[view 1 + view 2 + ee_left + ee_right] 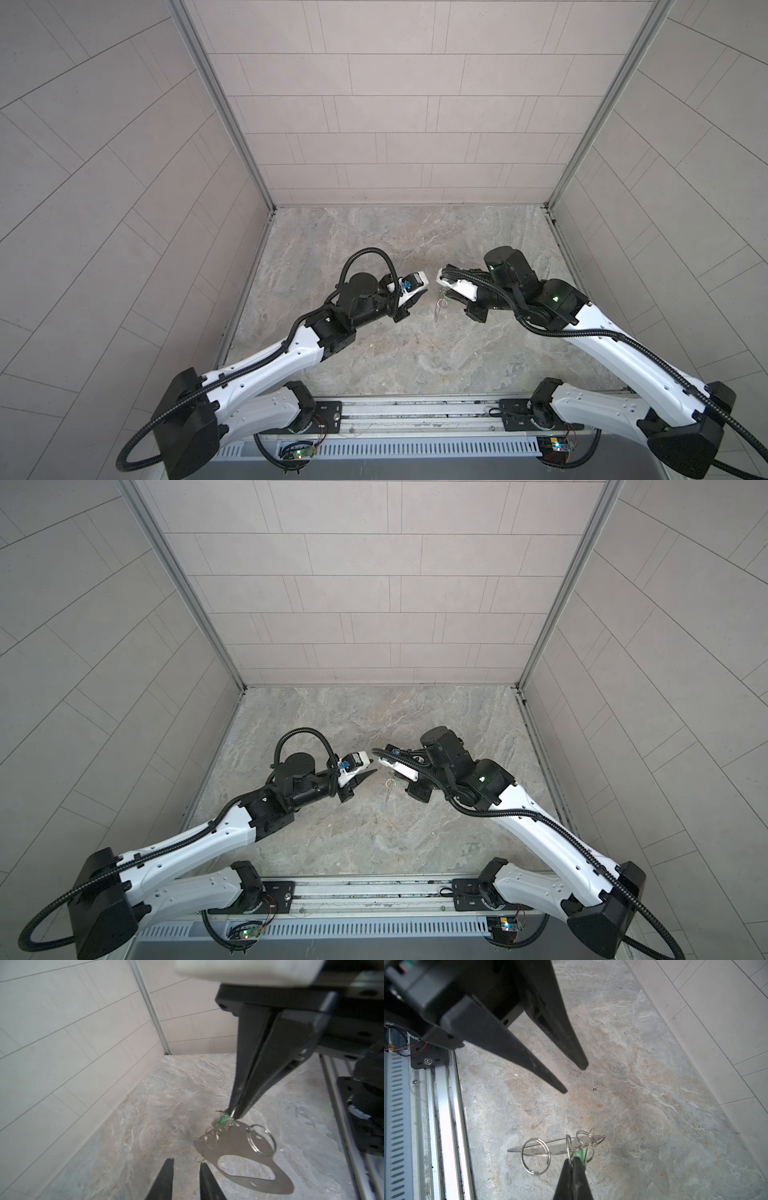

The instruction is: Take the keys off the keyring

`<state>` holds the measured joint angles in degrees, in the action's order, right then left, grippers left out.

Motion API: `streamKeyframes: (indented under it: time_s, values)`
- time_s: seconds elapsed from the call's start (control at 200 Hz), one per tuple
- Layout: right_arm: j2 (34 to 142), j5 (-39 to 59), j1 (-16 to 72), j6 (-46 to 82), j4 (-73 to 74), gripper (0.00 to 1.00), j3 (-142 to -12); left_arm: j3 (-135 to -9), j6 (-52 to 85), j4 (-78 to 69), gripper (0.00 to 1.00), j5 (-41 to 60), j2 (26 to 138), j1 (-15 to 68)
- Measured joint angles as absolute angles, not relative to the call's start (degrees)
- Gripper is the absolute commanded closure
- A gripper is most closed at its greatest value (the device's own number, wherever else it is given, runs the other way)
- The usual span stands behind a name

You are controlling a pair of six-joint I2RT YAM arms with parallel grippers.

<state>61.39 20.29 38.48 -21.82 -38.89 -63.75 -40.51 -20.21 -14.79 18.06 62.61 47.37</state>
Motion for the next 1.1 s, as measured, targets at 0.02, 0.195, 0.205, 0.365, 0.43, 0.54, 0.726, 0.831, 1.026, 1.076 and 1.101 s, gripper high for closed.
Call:
streamKeyframes:
  time_s: [0.02,0.195,0.205,0.365,0.43,0.54,0.726,0.831,1.026,1.076,1.101]
  values:
    - [61.4,20.3,38.5,-21.8,-38.9,1.0,-63.7,-40.7,-19.9,-14.8,0.73,19.3,63.0,47.3]
    - [61.4,20.8,38.5,-21.8,-39.0,1.0,-63.7,-41.3,-18.3,-15.6,0.75,25.7,64.9,47.2]
    - [61.4,20.8,38.5,-21.8,-39.0,1.0,-63.7,-41.3,-18.2,-15.7,0.75,25.8,65.1,47.2]
    - [61.4,21.5,38.5,-21.8,-39.1,1.0,-63.7,-42.9,-17.8,-16.5,0.76,27.8,66.8,47.2]
    - [61.4,21.6,38.5,-21.8,-39.1,1.0,-63.7,-43.2,-17.6,-17.0,0.77,28.5,67.1,47.2]
    - [61.4,21.7,38.5,-21.8,-39.0,1.0,-63.7,-43.6,-17.3,-17.7,0.8,29.5,68.0,47.2]
    - [61.4,21.7,38.5,-21.8,-39.2,1.0,-63.7,-43.9,-16.5,-18.4,0.85,30.5,68.9,47.2]
    - [61.4,21.7,38.5,-21.8,-39.3,1.0,-63.7,-44.3,-16.4,-18.4,0.87,31.2,69.2,47.2]
    - [61.5,21.5,38.5,-21.8,-39.3,0.99,-63.8,-45.0,-16.3,-18.4,0.93,32.4,69.9,47.0]
    - [61.5,21.4,38.5,-21.8,-39.3,0.99,-63.9,-45.1,-16.3,-18.3,0.95,32.6,70.0,46.9]
    - [61.5,21.4,38.4,-21.8,-39.3,0.98,-63.9,-45.3,-16.3,-18.1,0.96,32.6,70.1,46.9]
